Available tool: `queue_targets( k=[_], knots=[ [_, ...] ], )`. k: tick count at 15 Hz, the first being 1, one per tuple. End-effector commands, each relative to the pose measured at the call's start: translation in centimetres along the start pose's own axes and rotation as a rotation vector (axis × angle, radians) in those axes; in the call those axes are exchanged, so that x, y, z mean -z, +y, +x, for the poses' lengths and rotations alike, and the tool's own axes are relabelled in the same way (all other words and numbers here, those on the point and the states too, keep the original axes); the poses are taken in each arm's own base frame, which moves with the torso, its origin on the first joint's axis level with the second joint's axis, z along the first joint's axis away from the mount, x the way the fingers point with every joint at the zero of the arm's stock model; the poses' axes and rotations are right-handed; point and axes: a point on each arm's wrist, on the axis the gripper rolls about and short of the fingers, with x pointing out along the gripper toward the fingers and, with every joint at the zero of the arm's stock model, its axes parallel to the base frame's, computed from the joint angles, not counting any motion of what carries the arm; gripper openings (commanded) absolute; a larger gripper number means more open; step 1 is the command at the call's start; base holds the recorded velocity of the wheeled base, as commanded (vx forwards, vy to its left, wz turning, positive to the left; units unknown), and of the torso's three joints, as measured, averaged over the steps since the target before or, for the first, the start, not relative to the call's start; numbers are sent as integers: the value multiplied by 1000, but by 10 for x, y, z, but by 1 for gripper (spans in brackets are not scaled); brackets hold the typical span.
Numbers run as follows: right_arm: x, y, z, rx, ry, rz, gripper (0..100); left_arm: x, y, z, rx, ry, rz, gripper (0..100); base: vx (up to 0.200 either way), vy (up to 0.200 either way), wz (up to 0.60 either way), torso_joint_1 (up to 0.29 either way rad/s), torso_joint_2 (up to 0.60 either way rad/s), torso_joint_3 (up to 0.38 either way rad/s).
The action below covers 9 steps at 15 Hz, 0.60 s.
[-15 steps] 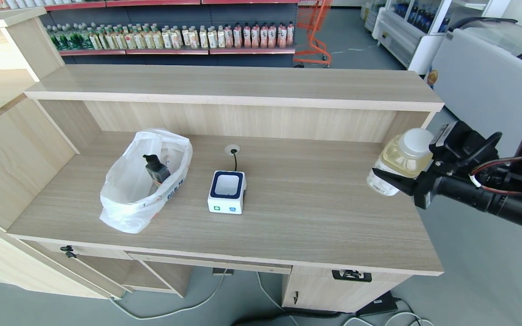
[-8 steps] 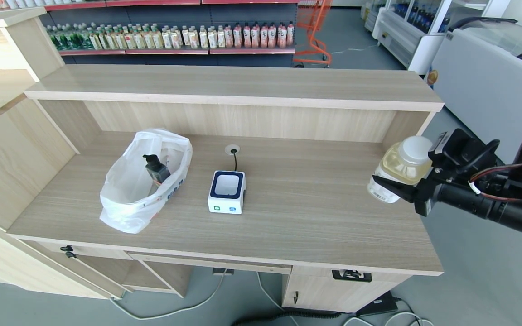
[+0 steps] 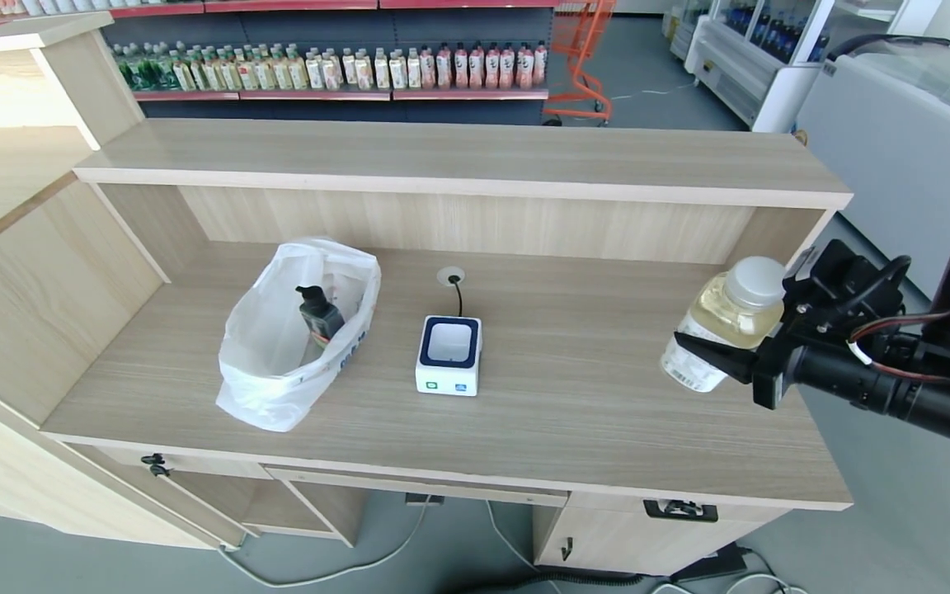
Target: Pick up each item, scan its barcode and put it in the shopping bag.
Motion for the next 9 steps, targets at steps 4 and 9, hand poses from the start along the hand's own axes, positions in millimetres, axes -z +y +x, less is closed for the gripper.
queue_targets(
  k=[4,9],
  knots=[
    [3,1,1,-4,10,22,0,0,0,0,0,2,0,100,0,200,0,0,8,4],
    [3,0,3,-2,7,28,0,0,0,0,0,0,2,100,0,160,0,1,4,1]
  ],
)
